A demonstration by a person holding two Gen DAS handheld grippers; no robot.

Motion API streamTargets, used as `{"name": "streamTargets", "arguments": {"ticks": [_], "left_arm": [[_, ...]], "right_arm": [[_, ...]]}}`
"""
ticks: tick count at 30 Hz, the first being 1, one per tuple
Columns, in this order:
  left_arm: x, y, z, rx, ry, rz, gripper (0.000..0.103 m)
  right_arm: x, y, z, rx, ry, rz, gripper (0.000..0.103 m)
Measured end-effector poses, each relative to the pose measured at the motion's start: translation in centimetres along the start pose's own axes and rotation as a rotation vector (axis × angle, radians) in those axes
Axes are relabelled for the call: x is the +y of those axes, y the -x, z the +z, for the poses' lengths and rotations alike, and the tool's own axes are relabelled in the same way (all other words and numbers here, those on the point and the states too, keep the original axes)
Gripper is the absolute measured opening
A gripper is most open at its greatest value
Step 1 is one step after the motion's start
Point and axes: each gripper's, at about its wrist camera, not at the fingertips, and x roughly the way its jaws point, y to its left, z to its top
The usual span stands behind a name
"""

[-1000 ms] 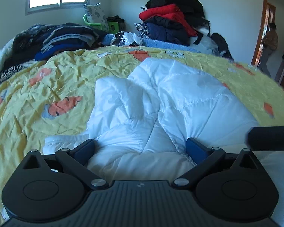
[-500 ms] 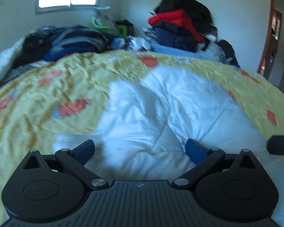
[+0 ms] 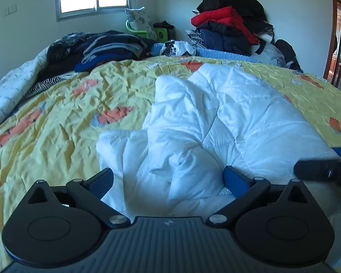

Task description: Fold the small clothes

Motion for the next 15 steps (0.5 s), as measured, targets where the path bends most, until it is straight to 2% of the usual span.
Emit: {"name": "streamTargets", "arguments": {"ticks": [3,8,15], "left_arm": [[0.1,-0.5,-0.4,0.012,0.007,-0.010,0.103],[0.3,-0.9,-1.1,0.009,0.015,-0.022,0.103],[0.4,-0.5,-1.0,0.014,0.024,-0.019,0.103]], "right_arm": [[0.7,-1.0,-0.7,0.008,0.046,-0.020,0.102],[0.4,-1.4,-1.2,0.015,0.027,-0.019,0.102],[0.0,1.1,-0.6,-0.042,-0.004,-0.026,0.099]]}}
